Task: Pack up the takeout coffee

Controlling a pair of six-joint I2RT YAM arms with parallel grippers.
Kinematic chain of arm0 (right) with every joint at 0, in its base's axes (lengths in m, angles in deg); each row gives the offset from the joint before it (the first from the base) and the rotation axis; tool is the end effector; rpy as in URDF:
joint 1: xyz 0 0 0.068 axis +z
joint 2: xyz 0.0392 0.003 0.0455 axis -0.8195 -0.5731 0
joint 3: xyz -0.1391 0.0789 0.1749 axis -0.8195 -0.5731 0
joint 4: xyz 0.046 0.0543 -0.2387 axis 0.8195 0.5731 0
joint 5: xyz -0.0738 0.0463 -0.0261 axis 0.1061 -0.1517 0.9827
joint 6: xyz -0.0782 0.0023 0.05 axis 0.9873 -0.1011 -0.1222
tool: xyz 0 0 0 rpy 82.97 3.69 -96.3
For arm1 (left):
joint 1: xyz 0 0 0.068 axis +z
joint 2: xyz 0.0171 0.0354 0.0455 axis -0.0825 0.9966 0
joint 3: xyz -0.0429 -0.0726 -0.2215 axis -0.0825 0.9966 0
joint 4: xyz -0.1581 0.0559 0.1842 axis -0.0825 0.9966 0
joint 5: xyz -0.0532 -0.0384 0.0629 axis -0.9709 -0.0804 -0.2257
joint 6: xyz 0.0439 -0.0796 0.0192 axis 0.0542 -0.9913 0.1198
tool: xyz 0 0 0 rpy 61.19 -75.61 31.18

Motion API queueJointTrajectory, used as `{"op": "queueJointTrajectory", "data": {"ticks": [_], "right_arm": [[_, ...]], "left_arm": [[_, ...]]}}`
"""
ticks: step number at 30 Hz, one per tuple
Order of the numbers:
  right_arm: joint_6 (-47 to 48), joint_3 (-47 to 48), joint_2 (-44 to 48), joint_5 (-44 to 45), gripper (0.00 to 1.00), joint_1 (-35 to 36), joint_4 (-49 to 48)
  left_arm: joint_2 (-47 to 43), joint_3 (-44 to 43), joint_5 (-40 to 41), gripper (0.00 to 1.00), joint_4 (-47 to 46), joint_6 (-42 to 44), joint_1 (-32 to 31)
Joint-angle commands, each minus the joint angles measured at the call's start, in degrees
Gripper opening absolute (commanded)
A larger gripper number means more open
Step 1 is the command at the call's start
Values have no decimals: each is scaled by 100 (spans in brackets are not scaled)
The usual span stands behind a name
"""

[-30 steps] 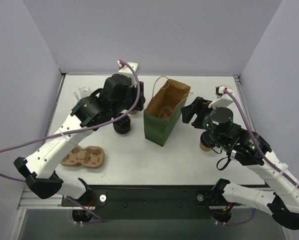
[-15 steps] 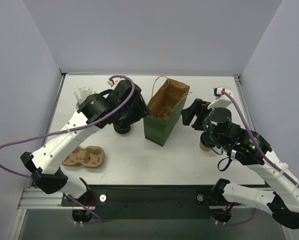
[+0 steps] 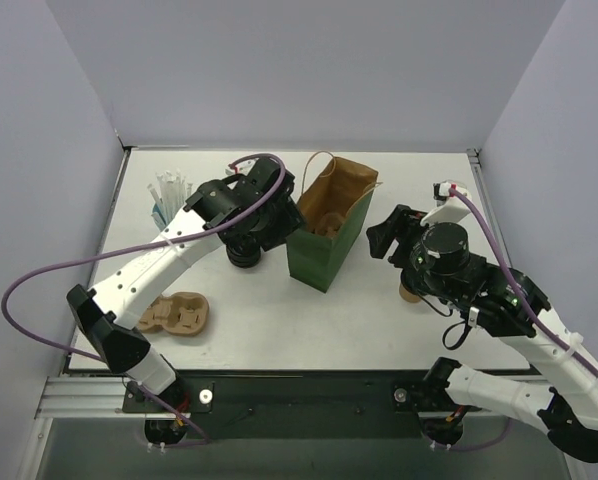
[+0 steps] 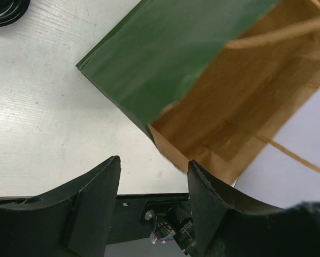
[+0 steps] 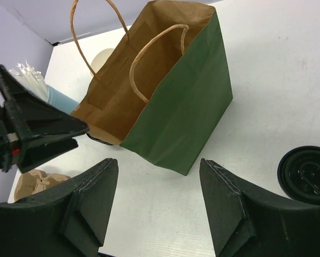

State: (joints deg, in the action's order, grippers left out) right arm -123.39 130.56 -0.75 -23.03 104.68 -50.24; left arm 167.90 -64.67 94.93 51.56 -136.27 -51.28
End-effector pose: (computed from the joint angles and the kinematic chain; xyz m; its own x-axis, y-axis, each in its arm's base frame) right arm 0.1699 0.1439 0.4017 -0.3461 0.4445 -0.8262 -0.2522 0.8041 0.5383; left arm 0.2409 -0.2290 0.3247 -0.7576 -0.5536 -0.3458 -0.3225 0.7781 -0.5390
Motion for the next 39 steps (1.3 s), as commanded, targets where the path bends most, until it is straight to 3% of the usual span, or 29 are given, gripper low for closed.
{"op": "queueJointTrajectory", "data": {"ticks": [1, 9, 12, 16, 17, 19, 22, 25, 30, 39], "right_arm": [[-208, -151, 156, 201, 62, 71, 86], [-313, -292, 139, 289, 62, 115, 86], [-261, -284, 104, 368, 63, 124, 86], [-120, -205, 51, 368, 63, 115, 121], [-94, -178, 33, 360, 63, 124, 147], [2, -82, 7, 360, 63, 107, 278], [82, 32, -11, 307, 63, 106, 420], [82, 120, -63, 289, 63, 98, 604], [21, 252, -186, 245, 63, 89, 824], [188, 621, -494, 149, 63, 80, 1131]], "left_arm": [[242, 100, -558, 62, -182, -1151, 321], [365, 31, -478, 58, -525, -1011, 497], [444, 22, -601, 47, -604, -853, 506], [401, 56, -715, 23, -508, -247, 611], [322, 126, -924, 15, -517, -80, 690], [225, 407, -1198, 11, -683, 630, 971], [14, 891, -2497, 3, -1131, 1782, 1575], [-179, 962, -3053, 3, -957, 2591, 2051], [-163, 428, -2992, 5, 0, 3951, 2123], [-153, -190, -2825, 5, 1083, 4887, 2009]]}}
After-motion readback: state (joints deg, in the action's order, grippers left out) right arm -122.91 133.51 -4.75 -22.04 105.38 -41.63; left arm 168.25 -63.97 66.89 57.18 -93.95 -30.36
